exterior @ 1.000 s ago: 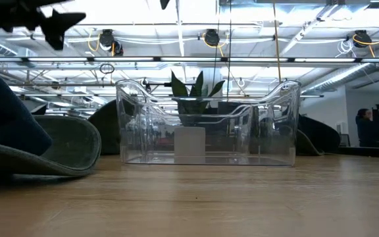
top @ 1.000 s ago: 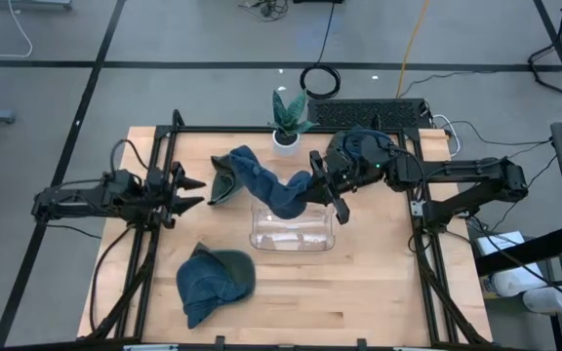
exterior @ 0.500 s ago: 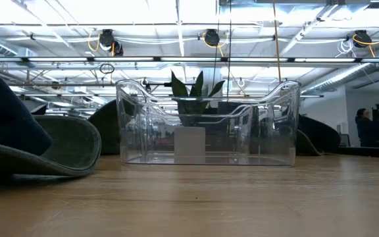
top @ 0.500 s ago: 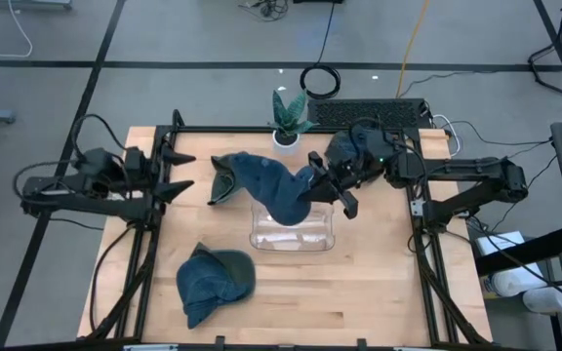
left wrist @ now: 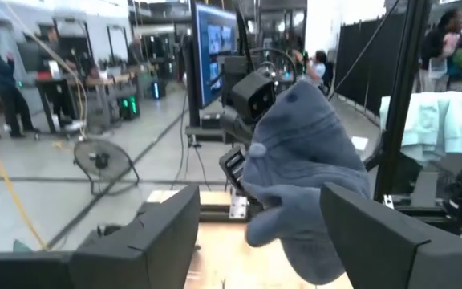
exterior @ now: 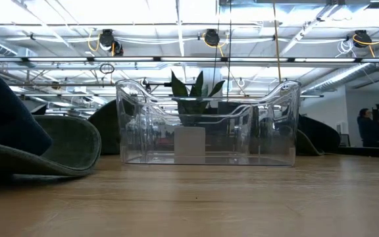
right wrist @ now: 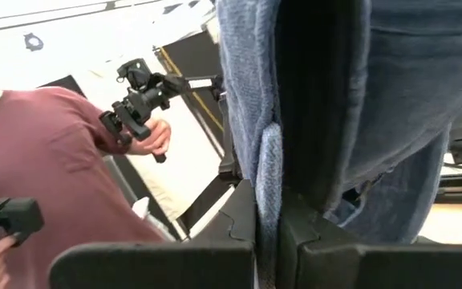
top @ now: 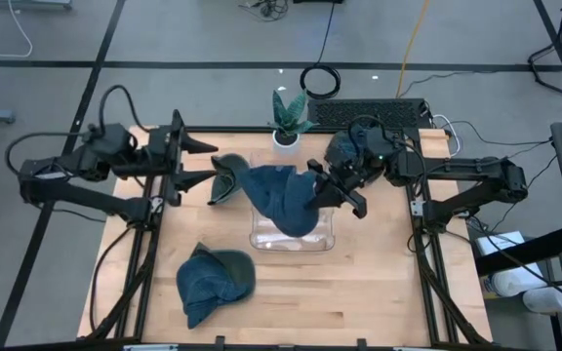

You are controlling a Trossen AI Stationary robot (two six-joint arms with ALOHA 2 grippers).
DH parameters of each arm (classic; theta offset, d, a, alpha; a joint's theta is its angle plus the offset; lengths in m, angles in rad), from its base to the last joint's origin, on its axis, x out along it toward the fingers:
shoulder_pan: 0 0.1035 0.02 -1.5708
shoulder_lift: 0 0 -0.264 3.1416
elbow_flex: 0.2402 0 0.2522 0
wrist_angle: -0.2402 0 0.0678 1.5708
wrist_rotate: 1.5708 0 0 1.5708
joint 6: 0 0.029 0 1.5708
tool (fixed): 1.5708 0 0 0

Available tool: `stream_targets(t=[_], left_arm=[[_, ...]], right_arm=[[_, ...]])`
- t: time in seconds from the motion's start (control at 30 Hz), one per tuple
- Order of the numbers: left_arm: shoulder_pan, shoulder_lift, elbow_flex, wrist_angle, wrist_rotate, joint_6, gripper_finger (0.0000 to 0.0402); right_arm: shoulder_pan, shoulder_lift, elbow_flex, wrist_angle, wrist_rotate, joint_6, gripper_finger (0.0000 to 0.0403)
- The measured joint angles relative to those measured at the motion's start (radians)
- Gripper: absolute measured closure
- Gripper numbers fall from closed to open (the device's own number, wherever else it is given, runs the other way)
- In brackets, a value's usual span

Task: Pick & Place hat
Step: Put the bottom right blue cap into the top transparent bin

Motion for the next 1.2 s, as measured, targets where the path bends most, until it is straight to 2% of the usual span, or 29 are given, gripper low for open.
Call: stream_targets(t=[0.27,0.5,0.7,0.8,1.07,1.2], left_arm=[[0.000,0.177,0.203,-0.129,0.098,-0.060,0.0121],[0.000,0.321,0.315,-0.168,0.187,-0.108,0.0147],[0.009,0.410,0.391,-0.215,0.214,-0.131,0.0168],[0.024,0.448,0.414,-0.261,0.224,-0.143,0.0166],[0.042,0.525,0.423,-0.259,0.309,-0.212,0.0140],[0.036,0.562,0.423,-0.252,0.335,-0.236,0.0140]], right_arm=[[0.000,0.000,0.000,0.000,-0.028,-0.003,0.0403],[0.000,0.000,0.000,-0.006,-0.054,-0.033,0.0403],[0.005,0.000,0.001,-0.103,-0.054,-0.078,0.0403],[0.019,0.000,0.001,-0.121,-0.054,-0.107,0.0403],[0.042,0.000,0.001,-0.142,-0.054,-0.137,0.0403],[0.042,0.000,0.001,-0.143,-0.054,-0.153,0.0403]])
